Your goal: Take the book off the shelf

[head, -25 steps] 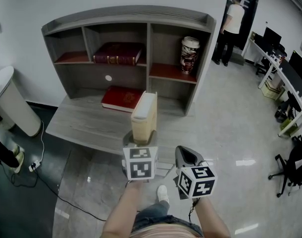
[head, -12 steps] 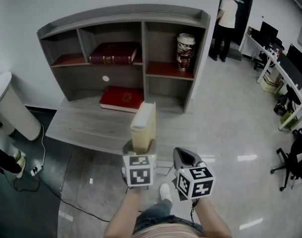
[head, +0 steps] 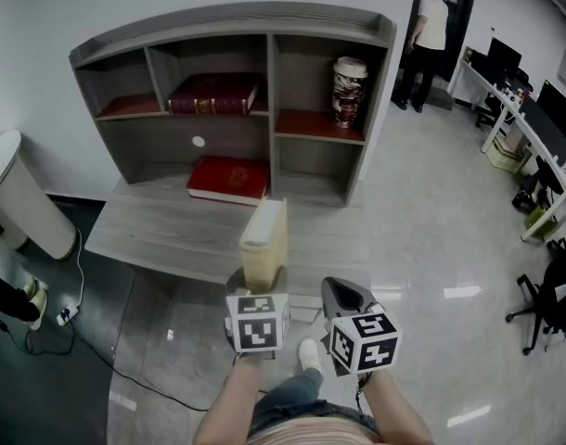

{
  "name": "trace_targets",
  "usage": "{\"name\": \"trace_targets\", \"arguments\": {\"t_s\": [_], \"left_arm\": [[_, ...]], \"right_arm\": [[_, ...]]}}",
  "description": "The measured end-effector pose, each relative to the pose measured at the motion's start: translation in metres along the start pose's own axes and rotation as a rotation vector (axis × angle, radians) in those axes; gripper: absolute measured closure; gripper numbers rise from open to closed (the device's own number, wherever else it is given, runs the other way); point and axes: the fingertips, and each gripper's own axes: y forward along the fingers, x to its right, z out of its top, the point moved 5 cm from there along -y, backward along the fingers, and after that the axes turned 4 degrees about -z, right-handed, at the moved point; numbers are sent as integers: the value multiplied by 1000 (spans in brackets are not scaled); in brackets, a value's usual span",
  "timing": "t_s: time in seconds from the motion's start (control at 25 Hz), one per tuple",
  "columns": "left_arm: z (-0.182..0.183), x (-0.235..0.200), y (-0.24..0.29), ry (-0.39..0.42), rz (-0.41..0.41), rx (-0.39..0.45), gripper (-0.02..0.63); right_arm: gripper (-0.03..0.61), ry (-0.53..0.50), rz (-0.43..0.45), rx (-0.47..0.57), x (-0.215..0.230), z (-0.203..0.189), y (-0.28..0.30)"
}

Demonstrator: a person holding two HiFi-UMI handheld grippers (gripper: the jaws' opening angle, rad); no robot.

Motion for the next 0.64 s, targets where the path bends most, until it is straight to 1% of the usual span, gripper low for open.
{"name": "trace_targets", "arguments": {"t_s": [0.36,0.64], "left_arm": [[-11,1,-6,-26,-3,-15,386],[-20,-1,-14,-33,12,-27,386]], "right_arm": [[571,4,12,-8,-1,-5,-4],[571,8,26,-20,-6,-12,-9]]}}
